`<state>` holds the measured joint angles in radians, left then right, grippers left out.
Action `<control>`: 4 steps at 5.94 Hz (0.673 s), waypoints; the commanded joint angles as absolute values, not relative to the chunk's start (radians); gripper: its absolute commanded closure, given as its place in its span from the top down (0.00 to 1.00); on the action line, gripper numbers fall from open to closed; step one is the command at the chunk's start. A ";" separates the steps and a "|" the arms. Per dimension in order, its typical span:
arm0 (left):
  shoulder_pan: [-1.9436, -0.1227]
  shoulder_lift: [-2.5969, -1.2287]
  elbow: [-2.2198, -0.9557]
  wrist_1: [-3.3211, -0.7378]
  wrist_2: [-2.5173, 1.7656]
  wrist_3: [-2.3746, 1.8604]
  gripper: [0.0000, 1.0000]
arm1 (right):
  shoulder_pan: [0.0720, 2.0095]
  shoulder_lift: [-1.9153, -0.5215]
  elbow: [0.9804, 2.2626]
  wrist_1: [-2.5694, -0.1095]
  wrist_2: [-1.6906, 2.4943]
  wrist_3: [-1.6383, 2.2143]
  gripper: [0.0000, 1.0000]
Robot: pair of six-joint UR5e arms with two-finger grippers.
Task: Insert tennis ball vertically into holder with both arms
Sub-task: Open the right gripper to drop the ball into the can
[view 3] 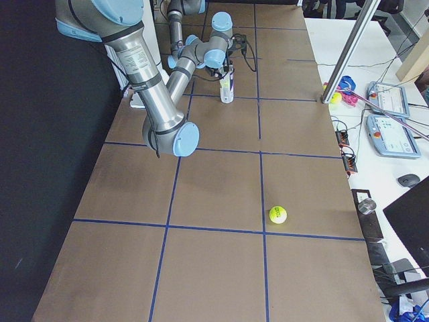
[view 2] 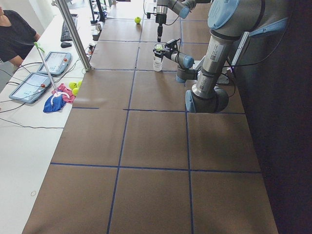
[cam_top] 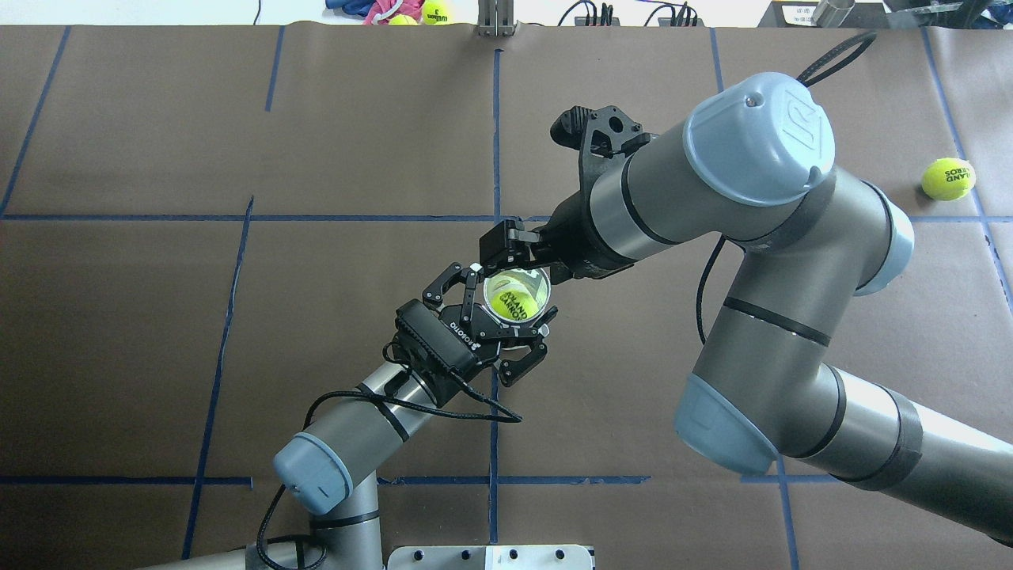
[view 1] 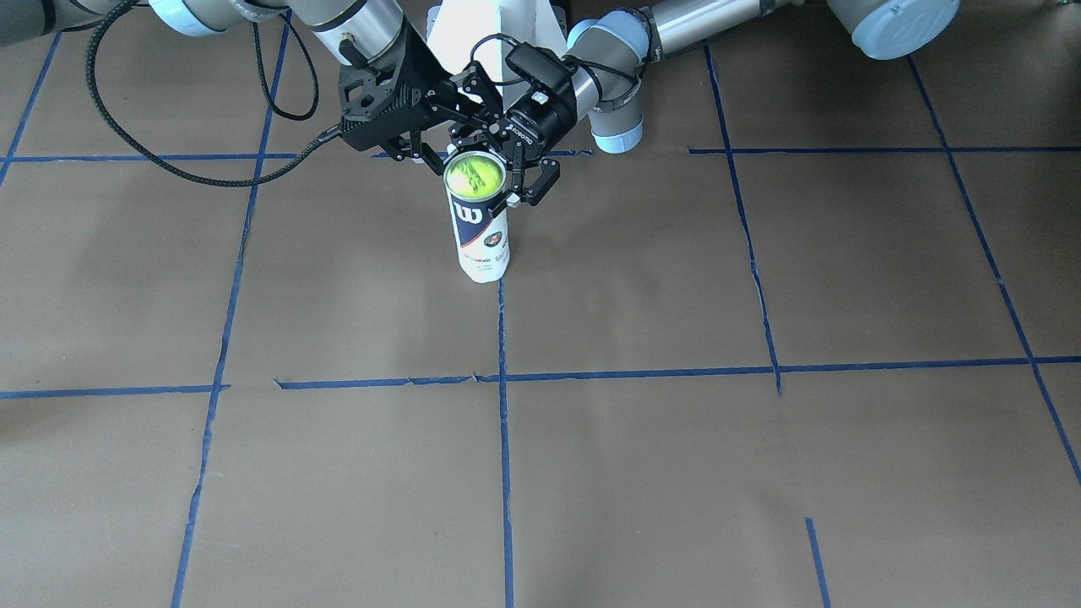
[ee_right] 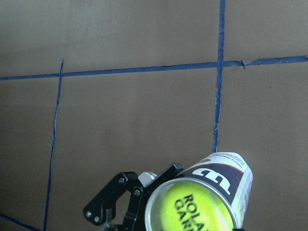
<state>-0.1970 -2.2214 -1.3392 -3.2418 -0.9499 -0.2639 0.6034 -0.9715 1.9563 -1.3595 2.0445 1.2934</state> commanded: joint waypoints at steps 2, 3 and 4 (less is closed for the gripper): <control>-0.196 -2.209 -1.339 -3.246 -0.950 -0.265 0.96 | 0.600 -0.971 1.957 -1.359 2.045 1.293 0.85; -0.196 -2.209 -1.339 -3.246 -0.950 -0.265 0.96 | 0.636 -0.973 1.963 -1.361 2.057 1.292 0.85; -0.196 -2.210 -1.339 -3.246 -0.950 -0.265 0.96 | 0.690 -1.006 1.967 -1.361 2.071 1.281 0.85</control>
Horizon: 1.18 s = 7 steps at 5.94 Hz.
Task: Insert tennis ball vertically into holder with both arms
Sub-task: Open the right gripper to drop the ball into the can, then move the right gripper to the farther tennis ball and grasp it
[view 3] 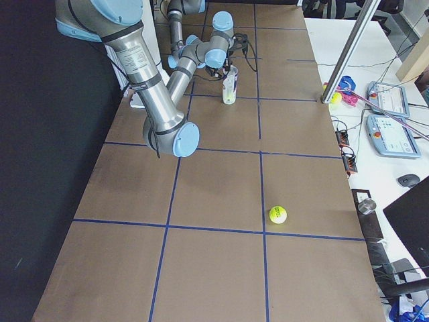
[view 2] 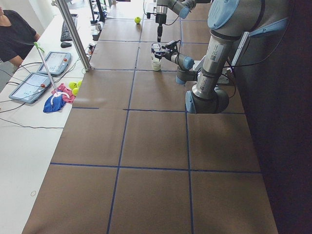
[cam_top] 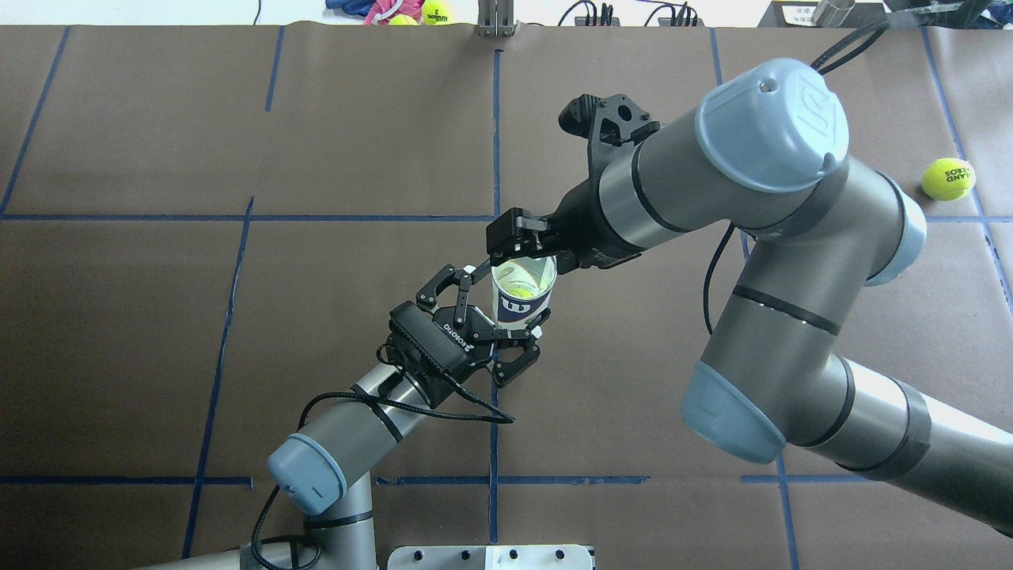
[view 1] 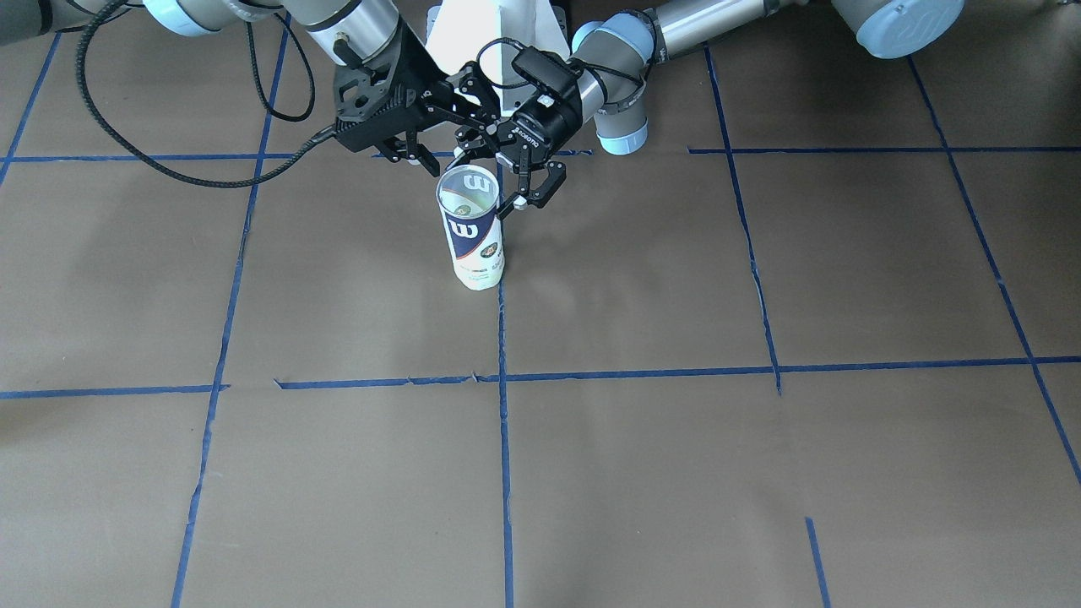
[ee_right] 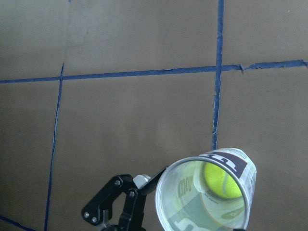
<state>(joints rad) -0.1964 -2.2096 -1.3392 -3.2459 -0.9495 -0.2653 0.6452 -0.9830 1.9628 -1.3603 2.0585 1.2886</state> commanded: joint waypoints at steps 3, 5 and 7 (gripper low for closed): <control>-0.201 -2.214 -1.339 -3.241 -0.950 -0.265 0.99 | 0.869 -1.240 1.979 -1.362 2.094 0.983 0.91; -0.221 -2.215 -1.338 -3.234 -0.950 -0.264 1.00 | 0.980 -1.329 1.930 -1.362 2.105 0.764 0.98; -0.225 -2.217 -1.329 -3.224 -0.951 -0.265 1.00 | 1.057 -1.377 1.861 -1.362 2.108 0.594 0.99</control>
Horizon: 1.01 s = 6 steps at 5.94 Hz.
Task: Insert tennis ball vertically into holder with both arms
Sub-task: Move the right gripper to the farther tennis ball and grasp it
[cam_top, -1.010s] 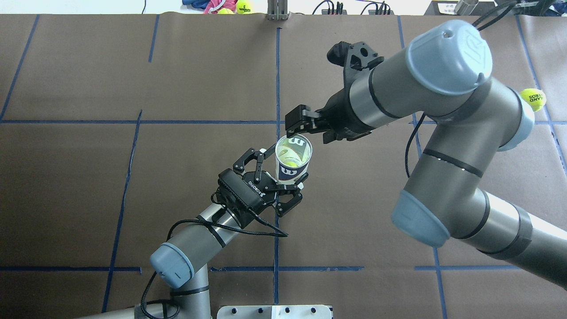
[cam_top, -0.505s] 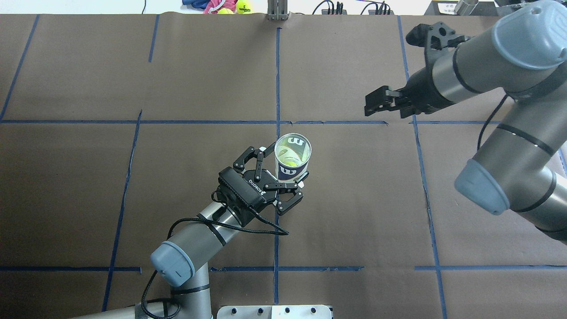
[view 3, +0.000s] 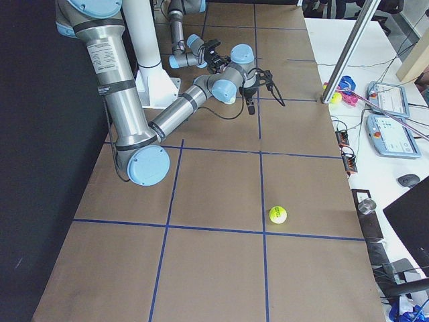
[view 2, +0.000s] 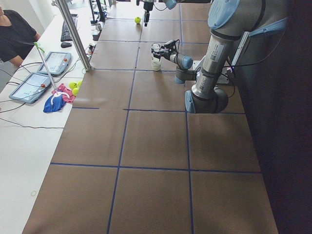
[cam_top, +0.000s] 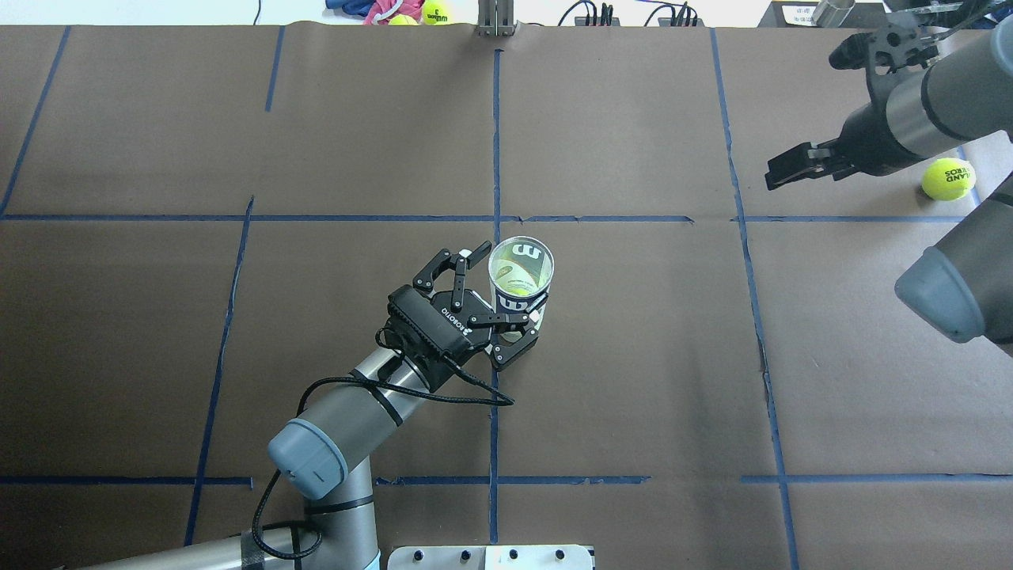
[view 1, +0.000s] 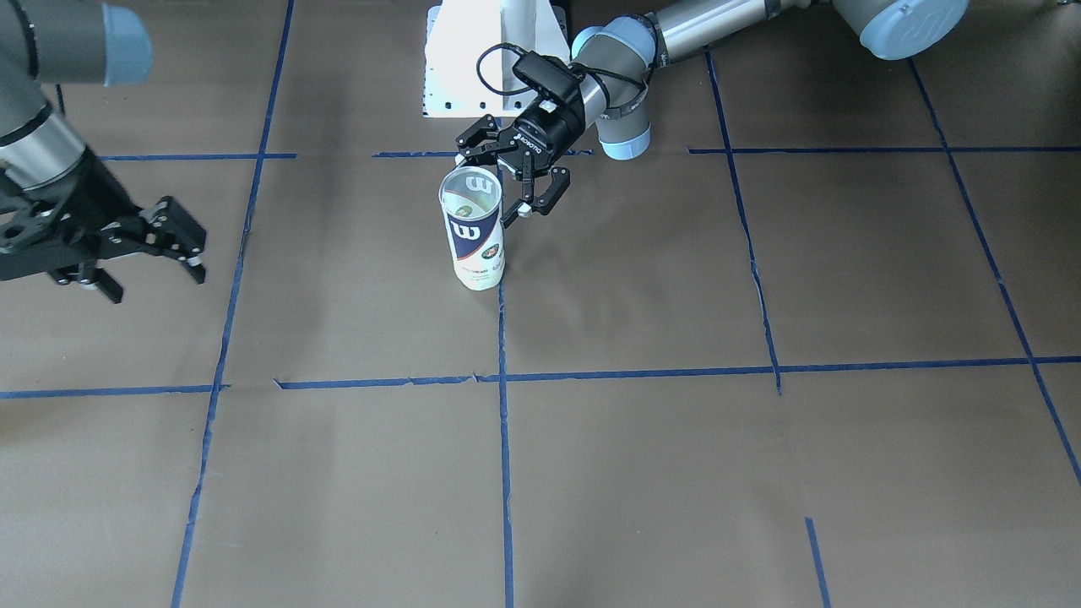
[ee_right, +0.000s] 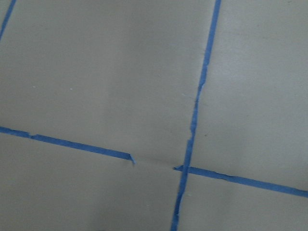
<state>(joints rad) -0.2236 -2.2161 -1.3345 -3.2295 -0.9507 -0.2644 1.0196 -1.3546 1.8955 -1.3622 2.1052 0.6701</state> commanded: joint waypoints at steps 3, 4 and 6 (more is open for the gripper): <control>-0.218 -2.229 -1.315 -3.224 -0.951 -0.270 1.00 | 1.133 -1.419 1.742 -1.362 2.144 0.399 0.99; -0.215 -2.240 -1.315 -3.223 -0.951 -0.270 1.00 | 1.176 -1.425 1.656 -1.361 2.138 0.280 0.99; -0.215 -2.246 -1.313 -3.223 -0.951 -0.270 1.00 | 1.256 -1.398 1.470 -1.353 2.123 0.123 0.99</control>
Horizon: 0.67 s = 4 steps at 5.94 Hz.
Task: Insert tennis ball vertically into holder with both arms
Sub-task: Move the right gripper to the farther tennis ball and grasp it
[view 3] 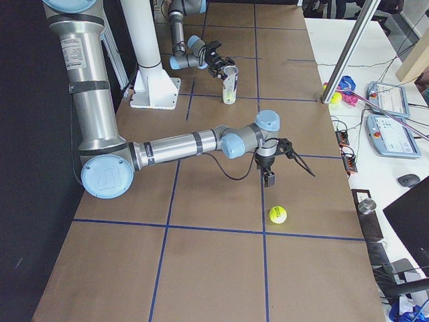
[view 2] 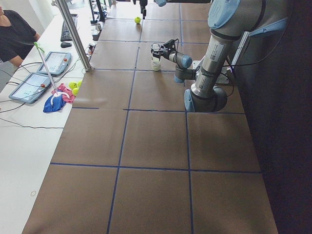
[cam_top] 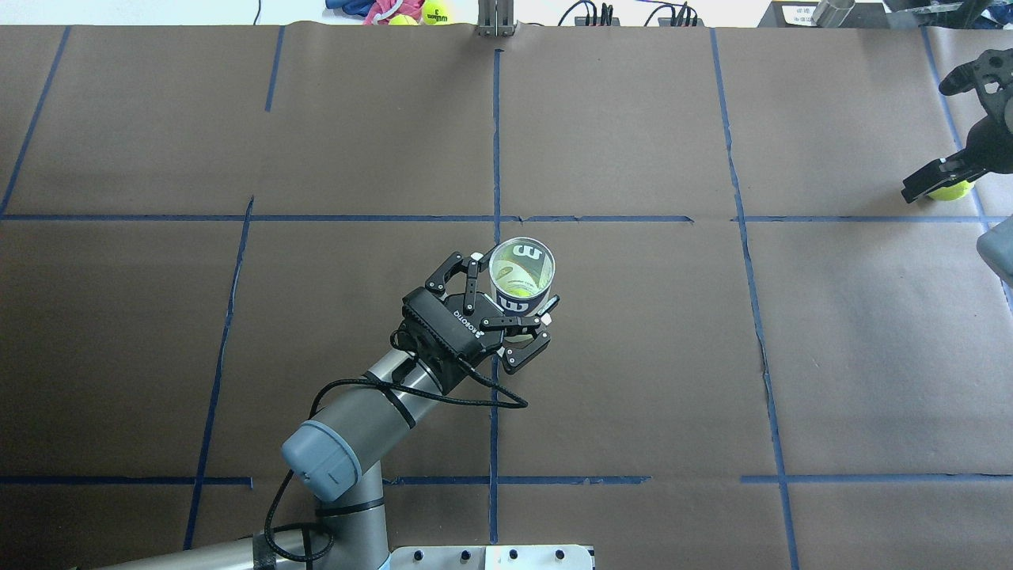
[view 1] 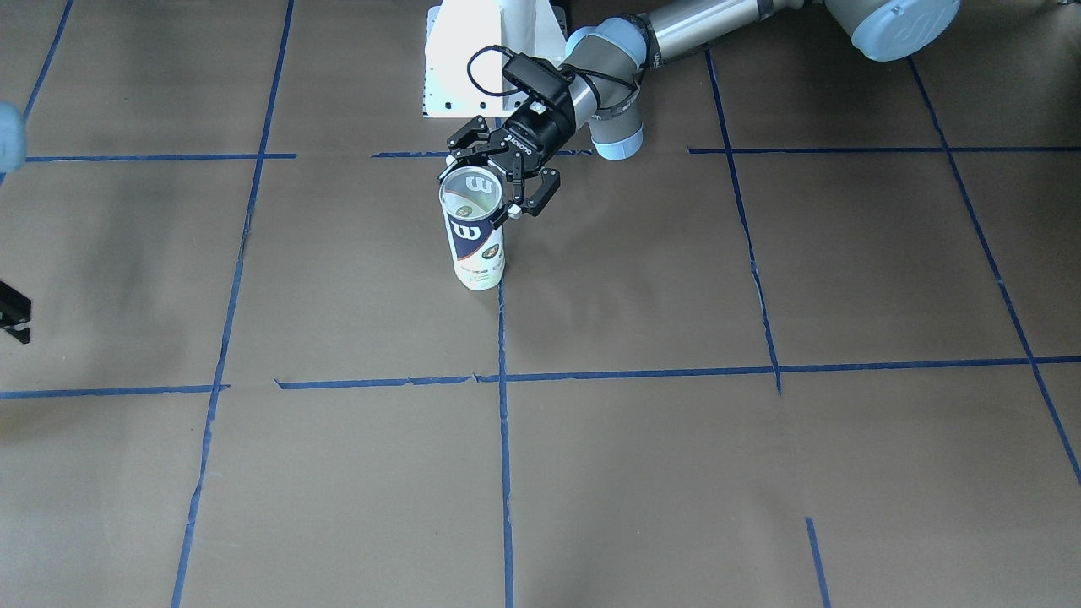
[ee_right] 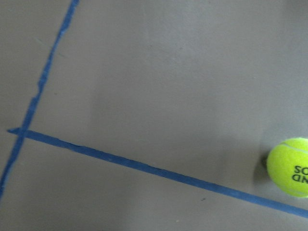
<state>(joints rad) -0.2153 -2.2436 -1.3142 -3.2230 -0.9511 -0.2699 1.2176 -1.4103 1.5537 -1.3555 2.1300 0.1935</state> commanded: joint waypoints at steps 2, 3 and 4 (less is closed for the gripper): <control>-0.215 -2.247 -1.313 -3.221 -0.951 -0.270 1.00 | 1.267 -1.245 1.247 -1.333 2.028 0.153 0.99; -0.215 -2.246 -1.313 -3.223 -0.951 -0.270 1.00 | 1.266 -1.243 1.167 -1.202 2.016 0.159 0.99; -0.215 -2.246 -1.313 -3.221 -0.951 -0.268 1.00 | 1.247 -1.243 1.154 -1.174 2.016 0.204 0.99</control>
